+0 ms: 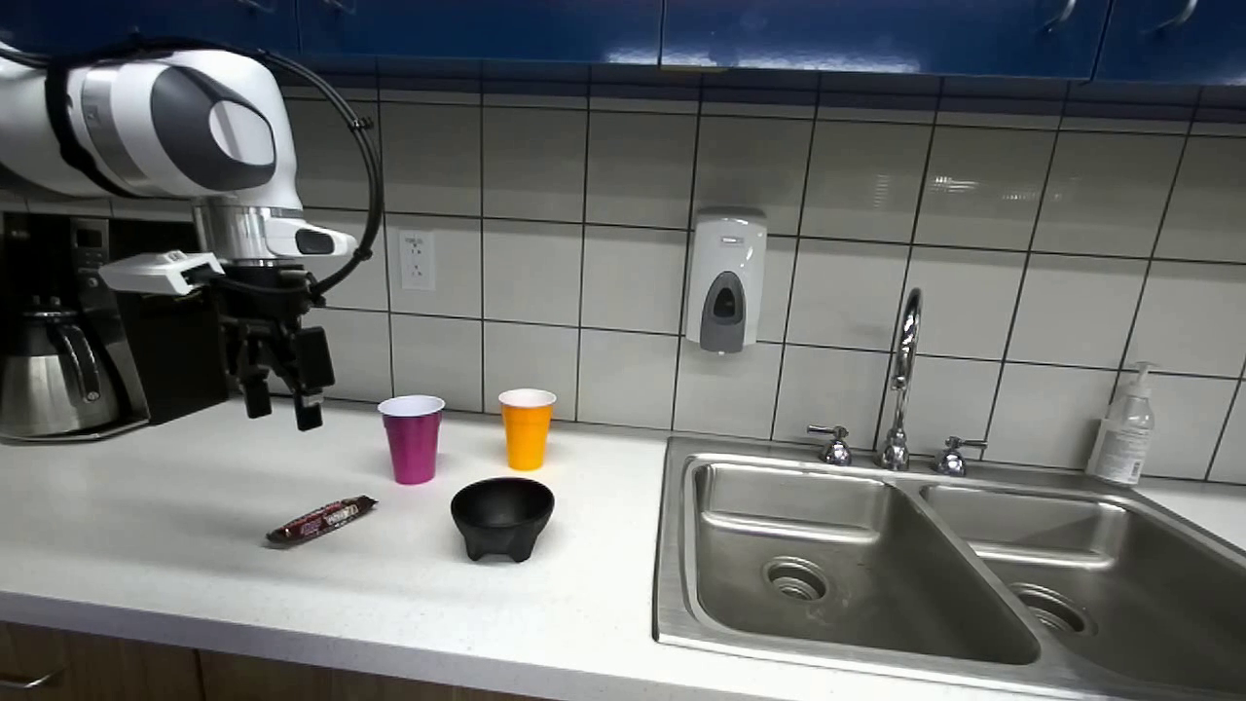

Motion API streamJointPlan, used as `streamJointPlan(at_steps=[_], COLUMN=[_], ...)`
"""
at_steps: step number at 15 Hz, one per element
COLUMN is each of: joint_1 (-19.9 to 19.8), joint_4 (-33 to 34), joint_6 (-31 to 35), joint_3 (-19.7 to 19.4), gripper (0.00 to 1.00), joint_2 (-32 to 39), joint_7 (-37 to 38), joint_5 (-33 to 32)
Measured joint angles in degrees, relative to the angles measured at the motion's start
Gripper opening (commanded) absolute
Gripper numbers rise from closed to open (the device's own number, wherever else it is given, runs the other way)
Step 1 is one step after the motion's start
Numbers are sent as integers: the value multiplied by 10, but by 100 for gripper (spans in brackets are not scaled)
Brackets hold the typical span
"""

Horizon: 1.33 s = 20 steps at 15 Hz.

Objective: Put the candy bar into the black bowl

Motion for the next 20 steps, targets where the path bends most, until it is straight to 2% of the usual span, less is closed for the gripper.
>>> streamJointPlan(at_steps=[10, 20], joint_1=[0, 0], joint_4=[-10, 3], joint_6=[63, 118], joint_3=[18, 8], gripper=[100, 100], joint_2=[58, 140], joint_7=[110, 129], joint_5=[0, -4])
